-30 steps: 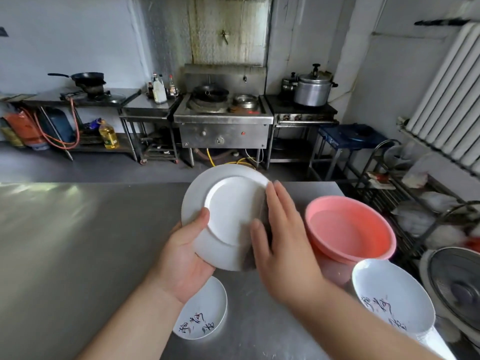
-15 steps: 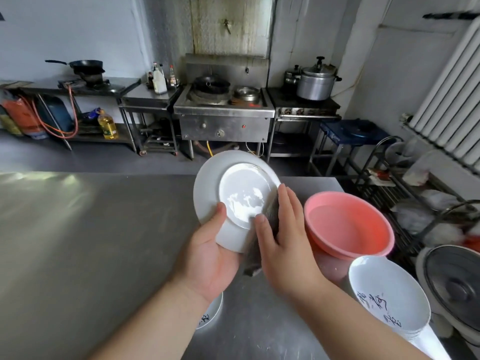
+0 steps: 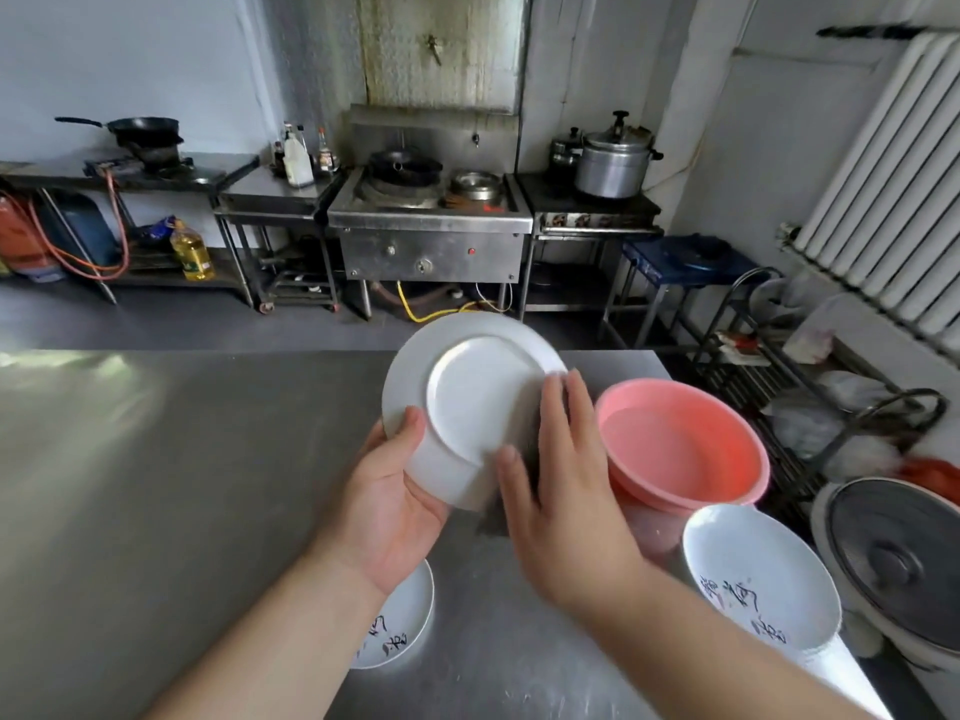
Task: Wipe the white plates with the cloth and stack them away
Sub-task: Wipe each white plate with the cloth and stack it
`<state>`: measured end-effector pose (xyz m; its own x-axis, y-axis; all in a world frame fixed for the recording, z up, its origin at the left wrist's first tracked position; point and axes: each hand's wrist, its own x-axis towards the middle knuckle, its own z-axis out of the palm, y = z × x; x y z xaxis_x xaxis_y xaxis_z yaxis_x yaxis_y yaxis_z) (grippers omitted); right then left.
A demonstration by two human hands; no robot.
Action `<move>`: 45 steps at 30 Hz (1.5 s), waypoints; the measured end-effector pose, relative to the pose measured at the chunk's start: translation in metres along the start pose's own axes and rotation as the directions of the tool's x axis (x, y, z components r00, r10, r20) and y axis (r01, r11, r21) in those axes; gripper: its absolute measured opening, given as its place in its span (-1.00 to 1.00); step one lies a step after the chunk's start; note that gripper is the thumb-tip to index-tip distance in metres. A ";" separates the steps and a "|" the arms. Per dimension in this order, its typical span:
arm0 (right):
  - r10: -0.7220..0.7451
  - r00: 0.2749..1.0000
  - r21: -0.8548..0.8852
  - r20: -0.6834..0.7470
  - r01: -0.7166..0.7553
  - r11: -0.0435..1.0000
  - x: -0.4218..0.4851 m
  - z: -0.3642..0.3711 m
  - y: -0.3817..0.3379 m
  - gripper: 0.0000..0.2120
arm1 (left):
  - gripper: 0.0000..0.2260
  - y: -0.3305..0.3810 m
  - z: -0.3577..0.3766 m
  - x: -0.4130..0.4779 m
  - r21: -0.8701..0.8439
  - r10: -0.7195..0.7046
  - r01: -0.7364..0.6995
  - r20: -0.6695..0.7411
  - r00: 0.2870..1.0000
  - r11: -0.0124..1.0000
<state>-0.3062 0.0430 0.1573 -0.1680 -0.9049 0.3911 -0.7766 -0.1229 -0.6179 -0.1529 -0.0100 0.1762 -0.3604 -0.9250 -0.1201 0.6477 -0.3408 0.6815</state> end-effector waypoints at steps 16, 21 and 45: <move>0.128 0.977 0.278 -0.169 -0.077 0.957 0.049 -0.015 0.017 -0.50 | -0.57 -0.012 -0.001 0.012 -0.003 -0.069 0.070 0.102 0.992 0.998; 0.034 0.993 0.125 -0.109 -0.020 0.992 0.033 -0.006 0.010 -0.48 | -0.60 -0.004 -0.003 0.015 0.016 -0.083 0.083 0.036 0.996 0.996; 0.317 0.938 0.130 -0.139 -0.300 0.945 -0.011 -0.118 0.141 -0.73 | -0.60 -0.138 0.072 0.032 0.014 -0.341 0.343 0.135 0.930 0.939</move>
<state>-0.4851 0.0838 0.1463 -0.4886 -0.8310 0.2659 -0.6048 0.1029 -0.7897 -0.3023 0.0201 0.1301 -0.6471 -0.7213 -0.2467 0.4752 -0.6347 0.6094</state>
